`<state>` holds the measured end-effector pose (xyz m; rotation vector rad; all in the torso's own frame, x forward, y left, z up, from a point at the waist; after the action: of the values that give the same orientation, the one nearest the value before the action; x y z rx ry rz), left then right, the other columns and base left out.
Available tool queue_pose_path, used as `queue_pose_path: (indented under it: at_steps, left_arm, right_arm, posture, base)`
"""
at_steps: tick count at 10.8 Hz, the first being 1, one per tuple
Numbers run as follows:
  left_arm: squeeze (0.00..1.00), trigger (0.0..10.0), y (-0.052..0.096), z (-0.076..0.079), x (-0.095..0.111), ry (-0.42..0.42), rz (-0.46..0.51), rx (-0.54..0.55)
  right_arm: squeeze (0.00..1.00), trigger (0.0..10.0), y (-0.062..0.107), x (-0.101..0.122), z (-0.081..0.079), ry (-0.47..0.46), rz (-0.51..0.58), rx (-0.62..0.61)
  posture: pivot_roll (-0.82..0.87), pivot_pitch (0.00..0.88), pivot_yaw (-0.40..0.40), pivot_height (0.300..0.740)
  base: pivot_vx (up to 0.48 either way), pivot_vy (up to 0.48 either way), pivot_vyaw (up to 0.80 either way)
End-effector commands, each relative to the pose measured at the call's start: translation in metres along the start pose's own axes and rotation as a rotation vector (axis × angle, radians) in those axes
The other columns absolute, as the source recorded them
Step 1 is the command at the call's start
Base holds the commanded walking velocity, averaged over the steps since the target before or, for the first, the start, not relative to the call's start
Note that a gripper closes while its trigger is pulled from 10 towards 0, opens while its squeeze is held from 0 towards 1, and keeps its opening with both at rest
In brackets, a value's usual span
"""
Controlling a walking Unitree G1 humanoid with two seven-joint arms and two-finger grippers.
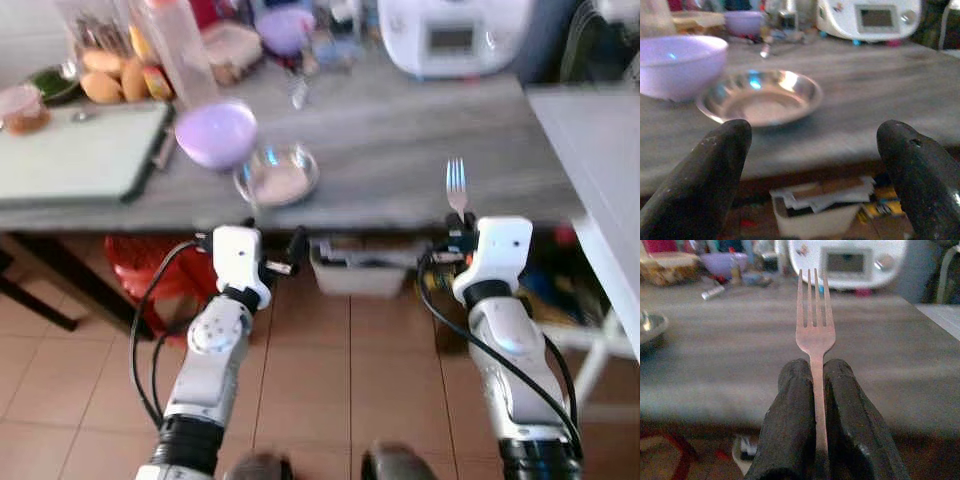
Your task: Setting the table
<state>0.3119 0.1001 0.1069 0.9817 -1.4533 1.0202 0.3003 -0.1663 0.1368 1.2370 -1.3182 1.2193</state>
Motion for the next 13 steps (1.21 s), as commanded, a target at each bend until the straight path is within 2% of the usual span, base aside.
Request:
queue_pose_path:
  at_steps: [1, 3, 5, 9, 13]
  left_arm:
    - [0.00, 10.0, 0.006, -0.011, -0.004, -0.006, -0.019, 0.033]
    - [0.00, 10.0, 0.011, -0.017, -0.006, 0.031, -0.033, 0.055]
    - [0.00, 10.0, 0.014, -0.021, -0.005, 0.013, -0.024, 0.065]
    - [0.00, 10.0, 0.026, -0.026, -0.005, 0.000, -0.033, 0.096]
    - [0.00, 10.0, 0.039, -0.032, -0.004, -0.007, -0.063, 0.106]
  right_arm:
    - [0.00, 10.0, -0.001, 0.002, -0.010, -0.013, 0.015, 0.026]
    - [0.00, 10.0, 0.000, 0.002, -0.006, -0.008, 0.018, 0.014]
    - [0.00, 10.0, 0.000, 0.002, -0.006, -0.007, 0.019, 0.010]
    - [0.00, 10.0, -0.002, 0.002, 0.000, -0.019, 0.009, -0.010]
    - [0.00, 10.0, -0.027, 0.008, 0.014, -0.157, -0.013, -0.086]
  posture:
    - [-0.09, 0.108, 0.073, 0.740]
    - [-0.09, 0.108, 0.073, 0.740]
    - [-0.09, 0.113, 0.076, 0.740]
    - [-0.07, 0.135, 0.079, 0.740]
    - [-0.03, 0.190, 0.094, 0.740]
  base:
    - [0.461, 0.000, 0.00]
    - [0.311, 0.362, 0.00]
    - [0.000, 0.429, 0.00]
    - [0.000, 0.000, 0.00]
    - [0.000, 0.000, 0.00]
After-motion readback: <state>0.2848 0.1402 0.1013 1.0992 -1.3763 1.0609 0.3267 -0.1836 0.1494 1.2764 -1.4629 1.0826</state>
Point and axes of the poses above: a point about 5 cm out from each wrist's last joint towards the gripper, its own y axis pointing back from the gripper into the wrist, its own x axis along the axis of the wrist's last joint, z = x × y, the point moved 2 cm from there along -y, pointing out of the wrist towards the gripper, and after that the axes turned 8 degrees about -y, right-handed, at the moved point
